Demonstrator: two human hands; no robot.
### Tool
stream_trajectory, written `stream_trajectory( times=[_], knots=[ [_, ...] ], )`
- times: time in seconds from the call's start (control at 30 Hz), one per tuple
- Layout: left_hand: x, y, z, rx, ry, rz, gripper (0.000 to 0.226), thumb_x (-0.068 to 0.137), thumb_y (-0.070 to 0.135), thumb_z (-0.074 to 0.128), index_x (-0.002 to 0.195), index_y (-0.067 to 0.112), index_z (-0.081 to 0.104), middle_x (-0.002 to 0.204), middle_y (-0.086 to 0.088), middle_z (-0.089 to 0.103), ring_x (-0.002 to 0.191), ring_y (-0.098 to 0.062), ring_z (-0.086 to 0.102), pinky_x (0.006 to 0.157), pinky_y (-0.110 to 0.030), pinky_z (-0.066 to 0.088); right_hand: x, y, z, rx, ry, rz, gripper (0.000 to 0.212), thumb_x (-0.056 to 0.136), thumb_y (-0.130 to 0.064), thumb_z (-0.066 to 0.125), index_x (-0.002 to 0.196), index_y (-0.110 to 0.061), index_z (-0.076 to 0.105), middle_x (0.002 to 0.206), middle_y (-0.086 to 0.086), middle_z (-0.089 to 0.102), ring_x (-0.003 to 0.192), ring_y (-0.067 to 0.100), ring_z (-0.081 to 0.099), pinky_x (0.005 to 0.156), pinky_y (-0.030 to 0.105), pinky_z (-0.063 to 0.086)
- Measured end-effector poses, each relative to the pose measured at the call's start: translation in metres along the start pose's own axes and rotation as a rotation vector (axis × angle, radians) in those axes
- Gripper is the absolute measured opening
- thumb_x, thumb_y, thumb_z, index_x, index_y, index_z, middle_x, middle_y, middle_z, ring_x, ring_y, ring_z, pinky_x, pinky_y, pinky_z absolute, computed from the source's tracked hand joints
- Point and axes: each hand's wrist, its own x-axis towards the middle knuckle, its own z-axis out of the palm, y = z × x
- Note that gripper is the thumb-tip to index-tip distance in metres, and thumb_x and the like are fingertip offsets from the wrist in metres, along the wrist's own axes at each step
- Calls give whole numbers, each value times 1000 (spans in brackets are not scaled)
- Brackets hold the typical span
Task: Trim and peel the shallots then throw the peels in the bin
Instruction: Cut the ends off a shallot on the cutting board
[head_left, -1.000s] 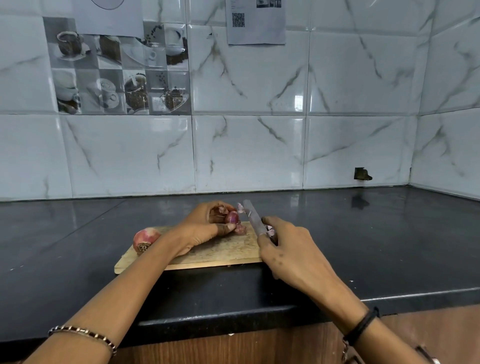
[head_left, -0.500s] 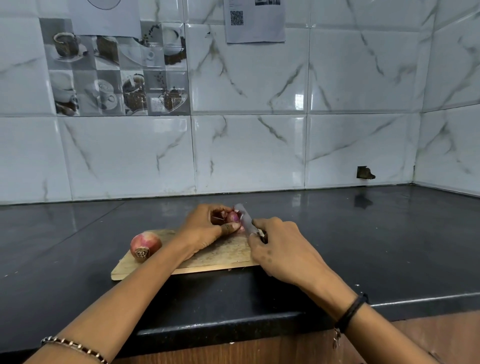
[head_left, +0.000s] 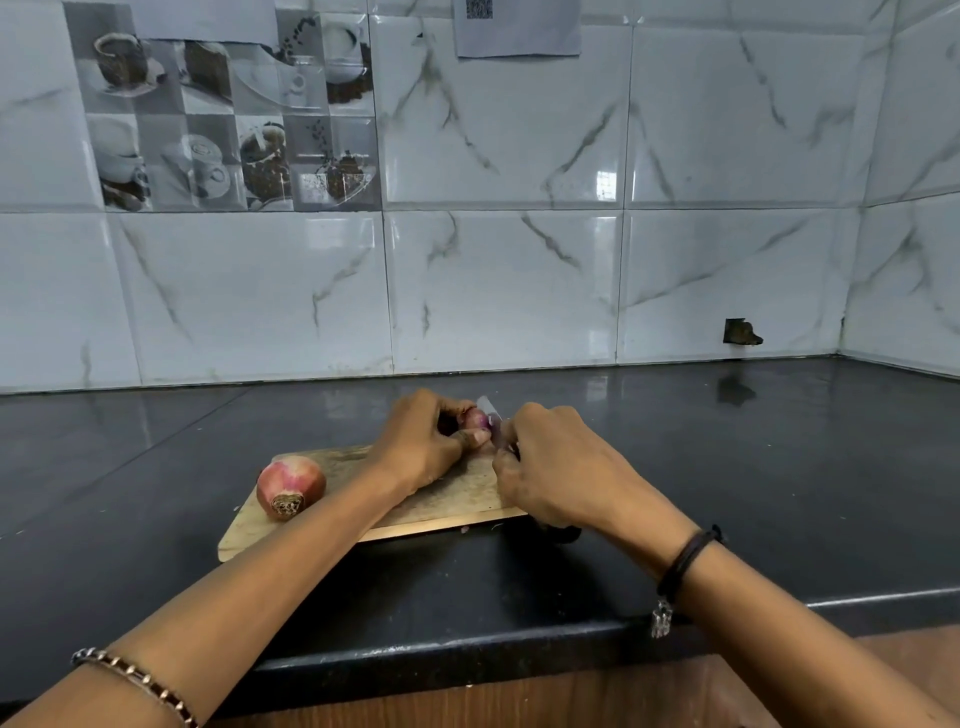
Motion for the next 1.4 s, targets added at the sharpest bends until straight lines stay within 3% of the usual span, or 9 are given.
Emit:
stream_trajectory(
  times=[0.23, 0.4, 0.57, 0.63, 0.7, 0.77, 1.13, 1.27, 1.4],
  knots=[
    [-2, 2, -1, 41, 16, -24, 3, 88, 21, 76, 87, 20, 79, 81, 4, 76, 73, -3, 65, 59, -6, 42, 13, 6, 2, 86, -8, 18, 20, 92, -20, 50, 99, -11, 66, 87, 10, 70, 69, 27, 65, 56, 30, 52],
    [-2, 6, 0, 114, -1, -30, 17, 90, 20, 72, 73, 21, 70, 79, -3, 75, 75, -15, 68, 63, -19, 43, 9, 1, 6, 51, 30, 28, 22, 92, -17, 53, 72, -18, 44, 82, 7, 54, 65, 27, 51, 53, 28, 38],
    [-2, 8, 2, 121, 13, -19, 10, 90, 14, 69, 85, 14, 77, 87, -6, 77, 86, -20, 71, 62, -14, 43, -1, -7, 2, 6, -12, 49, 16, 95, -19, 53, 109, -12, 56, 105, 12, 51, 88, 31, 51, 73, 33, 40],
    [-3, 8, 2, 127, -1, -3, 11, 90, 11, 67, 85, 10, 77, 89, -10, 77, 85, -20, 70, 67, -19, 48, -4, -11, -1, -29, -4, 53, 11, 94, -18, 55, 87, -14, 48, 98, 9, 48, 83, 28, 50, 70, 32, 40],
    [-1, 5, 1, 115, -21, 4, 13, 90, 10, 64, 81, 4, 73, 85, -14, 75, 78, -18, 66, 75, -33, 54, -3, -15, -2, -47, 1, 57, 31, 89, -13, 56, 67, -15, 35, 78, 4, 42, 64, 23, 41, 55, 28, 33],
    [-1, 3, 0, 111, -32, 6, 15, 90, 10, 64, 79, 4, 71, 82, -13, 75, 75, -15, 63, 72, -32, 52, 3, -16, -2, -55, 6, 64, 36, 87, -12, 56, 63, -17, 30, 72, 3, 38, 60, 23, 36, 48, 29, 24],
    [-2, 8, 0, 135, -11, 20, 12, 89, 9, 64, 89, 2, 73, 92, -14, 75, 77, -14, 62, 63, -16, 44, -1, -21, -3, -56, -19, 69, 12, 93, -16, 57, 103, -20, 51, 99, 2, 41, 87, 25, 45, 75, 34, 39],
    [-3, 9, 0, 148, -15, 23, 12, 89, 10, 64, 89, 7, 75, 89, -11, 76, 89, -25, 69, 72, -29, 50, -12, -24, -7, -97, -41, 86, 25, 93, -15, 57, 86, -24, 35, 81, -2, 32, 84, 25, 43, 74, 33, 37],
    [-1, 4, 0, 132, -36, 37, 14, 88, 9, 62, 86, 8, 75, 85, -10, 76, 85, -24, 69, 73, -33, 52, -18, -28, -6, -161, -55, 59, 18, 95, -15, 56, 108, -23, 46, 85, -1, 33, 91, 27, 51, 75, 34, 38]
  ],
)
